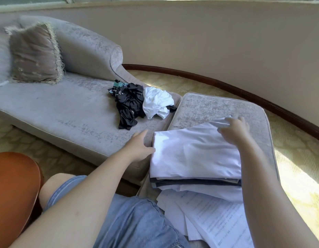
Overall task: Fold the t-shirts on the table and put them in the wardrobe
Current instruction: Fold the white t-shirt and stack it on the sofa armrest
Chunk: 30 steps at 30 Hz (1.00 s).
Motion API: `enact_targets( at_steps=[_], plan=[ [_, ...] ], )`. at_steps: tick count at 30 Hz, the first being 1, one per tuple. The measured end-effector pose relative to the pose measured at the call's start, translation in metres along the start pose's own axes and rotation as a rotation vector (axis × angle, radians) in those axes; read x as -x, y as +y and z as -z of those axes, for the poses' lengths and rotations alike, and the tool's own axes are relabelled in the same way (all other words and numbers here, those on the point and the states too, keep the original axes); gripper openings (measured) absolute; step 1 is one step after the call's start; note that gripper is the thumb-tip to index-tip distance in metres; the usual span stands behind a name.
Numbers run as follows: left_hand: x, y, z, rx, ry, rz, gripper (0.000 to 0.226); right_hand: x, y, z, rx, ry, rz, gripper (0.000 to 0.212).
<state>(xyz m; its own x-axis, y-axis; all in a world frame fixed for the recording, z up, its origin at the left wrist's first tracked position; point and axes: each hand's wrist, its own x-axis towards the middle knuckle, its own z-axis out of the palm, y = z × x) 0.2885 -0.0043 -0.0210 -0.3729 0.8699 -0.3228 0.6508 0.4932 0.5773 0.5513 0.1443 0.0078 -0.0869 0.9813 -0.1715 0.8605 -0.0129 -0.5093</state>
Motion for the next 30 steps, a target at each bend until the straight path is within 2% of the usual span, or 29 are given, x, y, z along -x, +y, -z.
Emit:
enact_targets(
  at_steps=[5,13,18,22,27,30],
  plan=[
    [0.004,-0.009,0.038,-0.111,0.196,0.003,0.076,0.003,-0.051,-0.008,-0.067,-0.078,0.177,0.048],
    [-0.009,-0.021,0.086,-0.274,0.353,0.016,0.064,0.002,-0.135,-0.043,0.101,-0.185,0.382,0.034],
    [-0.021,-0.037,0.105,-0.294,0.376,0.082,0.059,-0.019,-0.178,-0.071,0.165,-0.280,0.468,0.043],
    [-0.036,-0.053,0.117,-0.297,0.406,0.128,0.054,-0.044,-0.209,-0.093,0.247,-0.292,0.488,0.044],
    [-0.059,-0.080,0.120,-0.281,0.382,0.180,0.058,-0.072,-0.227,-0.140,0.451,-0.368,0.537,0.038],
    [-0.072,-0.097,0.115,-0.260,0.339,0.202,0.065,-0.098,-0.227,-0.170,0.522,-0.399,0.546,0.045]
  ],
)
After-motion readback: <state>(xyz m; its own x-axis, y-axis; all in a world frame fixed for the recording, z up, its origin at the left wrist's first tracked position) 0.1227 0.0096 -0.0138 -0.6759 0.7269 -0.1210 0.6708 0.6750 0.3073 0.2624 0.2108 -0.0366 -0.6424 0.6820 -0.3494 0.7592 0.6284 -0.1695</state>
